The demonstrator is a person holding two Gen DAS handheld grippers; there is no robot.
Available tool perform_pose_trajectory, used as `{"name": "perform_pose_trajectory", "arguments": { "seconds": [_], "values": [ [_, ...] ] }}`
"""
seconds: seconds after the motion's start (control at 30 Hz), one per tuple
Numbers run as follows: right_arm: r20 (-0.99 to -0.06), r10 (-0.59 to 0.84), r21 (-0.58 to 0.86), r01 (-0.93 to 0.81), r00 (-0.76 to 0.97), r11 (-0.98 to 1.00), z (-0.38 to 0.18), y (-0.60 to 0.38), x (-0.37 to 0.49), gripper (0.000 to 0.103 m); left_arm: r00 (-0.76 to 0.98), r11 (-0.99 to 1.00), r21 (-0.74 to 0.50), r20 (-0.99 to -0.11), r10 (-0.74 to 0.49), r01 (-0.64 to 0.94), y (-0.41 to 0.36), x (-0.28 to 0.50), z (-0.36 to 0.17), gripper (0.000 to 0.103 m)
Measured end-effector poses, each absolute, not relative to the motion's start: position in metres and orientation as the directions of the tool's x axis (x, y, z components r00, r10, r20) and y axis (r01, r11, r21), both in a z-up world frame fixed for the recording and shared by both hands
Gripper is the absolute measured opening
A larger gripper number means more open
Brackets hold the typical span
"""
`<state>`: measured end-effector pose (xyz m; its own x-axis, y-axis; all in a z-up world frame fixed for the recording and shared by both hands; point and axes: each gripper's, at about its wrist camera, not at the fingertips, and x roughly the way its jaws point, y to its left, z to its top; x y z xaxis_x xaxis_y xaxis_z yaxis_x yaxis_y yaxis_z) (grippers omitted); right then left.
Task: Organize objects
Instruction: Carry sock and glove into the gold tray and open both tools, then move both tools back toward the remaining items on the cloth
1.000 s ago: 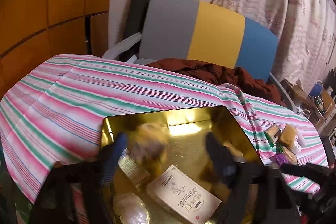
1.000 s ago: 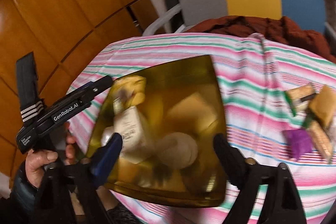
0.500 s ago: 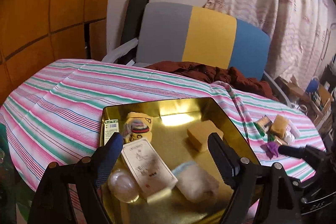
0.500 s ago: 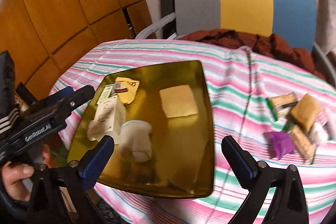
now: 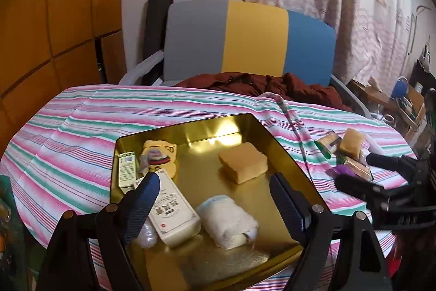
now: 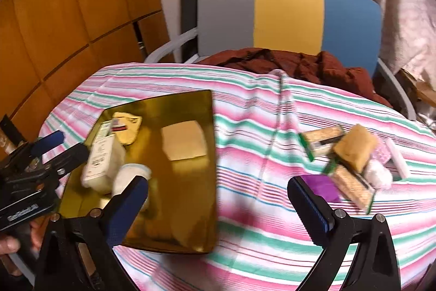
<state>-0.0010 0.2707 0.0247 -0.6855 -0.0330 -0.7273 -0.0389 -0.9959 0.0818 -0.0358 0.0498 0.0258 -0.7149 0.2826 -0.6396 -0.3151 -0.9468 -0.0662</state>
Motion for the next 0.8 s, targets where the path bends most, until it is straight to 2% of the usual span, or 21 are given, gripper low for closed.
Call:
{"name": "perform_pose_trajectory", "arguments": {
  "seconds": [0.27, 0.47, 0.67, 0.8],
  "values": [
    [-0.728, 0.077, 0.025, -0.139, -0.681, -0.990, 0.028, 0.333, 0.003, 0.103, -0.681, -0.925, -0.056, -0.661, 0.316, -0.375, 0.072, -0.029, 0.020, 0.084],
    [-0.716, 0.184, 0.031, -0.294, -0.674, -0.955, 0.033, 0.416, 0.010, 0.103, -0.653, -0.901, -0.067, -0.667, 0.359, -0.428, 0.092, -0.020, 0.016, 0.084],
    [-0.704, 0.291, 0.108, -0.503, -0.648, -0.858, 0.016, 0.506, 0.027, 0.103, -0.586, -0.855, -0.095, -0.689, 0.426, -0.510, 0.122, -0.013, 0.014, 0.084],
    [-0.752, 0.252, 0.242, -0.611, -0.609, -0.753, -0.008, 0.545, 0.040, 0.103, -0.527, -0.822, -0.114, -0.716, 0.458, -0.558, 0.145, -0.010, 0.010, 0.082]
  ]
}}
